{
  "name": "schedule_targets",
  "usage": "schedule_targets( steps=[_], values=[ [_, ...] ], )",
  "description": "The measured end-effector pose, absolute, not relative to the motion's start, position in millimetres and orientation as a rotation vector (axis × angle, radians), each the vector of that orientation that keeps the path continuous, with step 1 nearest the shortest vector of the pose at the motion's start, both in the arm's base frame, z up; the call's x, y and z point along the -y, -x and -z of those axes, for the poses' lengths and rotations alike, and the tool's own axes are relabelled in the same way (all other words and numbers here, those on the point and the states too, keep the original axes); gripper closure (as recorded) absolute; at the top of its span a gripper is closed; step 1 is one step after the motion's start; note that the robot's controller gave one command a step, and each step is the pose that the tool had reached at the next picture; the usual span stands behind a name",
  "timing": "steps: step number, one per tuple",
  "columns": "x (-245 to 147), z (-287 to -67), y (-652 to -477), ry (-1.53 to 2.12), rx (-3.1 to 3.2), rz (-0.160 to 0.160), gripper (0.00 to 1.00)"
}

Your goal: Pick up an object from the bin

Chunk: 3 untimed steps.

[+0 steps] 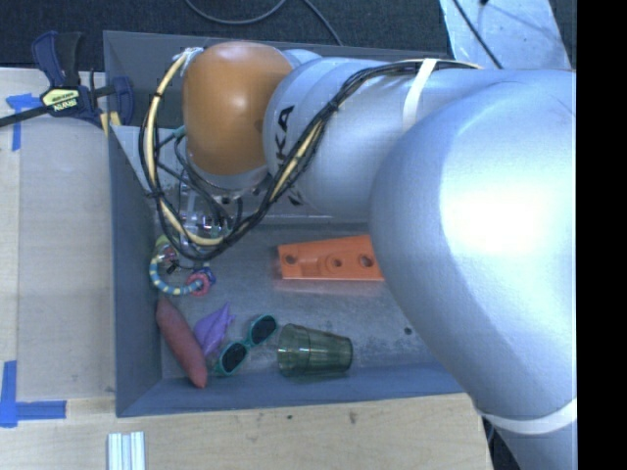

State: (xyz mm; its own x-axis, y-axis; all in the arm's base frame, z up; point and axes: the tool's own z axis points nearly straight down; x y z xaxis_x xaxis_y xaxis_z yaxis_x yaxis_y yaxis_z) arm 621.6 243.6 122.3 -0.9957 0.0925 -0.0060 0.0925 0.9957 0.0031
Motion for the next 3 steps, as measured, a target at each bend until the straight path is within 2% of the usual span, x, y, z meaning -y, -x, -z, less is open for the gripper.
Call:
schedule_targets(
  steps=[1, 2, 3],
  values=[
    [-243.2, -69.7, -622.2, -0.029, -3.143, 0.000, 0.00],
    [-241.6, -71.0, -616.6, 0.533, -3.089, -0.002, 0.00],
    [-241.0, -69.6, -623.1, -0.031, -3.140, 0.003, 1.00]
  ],
)
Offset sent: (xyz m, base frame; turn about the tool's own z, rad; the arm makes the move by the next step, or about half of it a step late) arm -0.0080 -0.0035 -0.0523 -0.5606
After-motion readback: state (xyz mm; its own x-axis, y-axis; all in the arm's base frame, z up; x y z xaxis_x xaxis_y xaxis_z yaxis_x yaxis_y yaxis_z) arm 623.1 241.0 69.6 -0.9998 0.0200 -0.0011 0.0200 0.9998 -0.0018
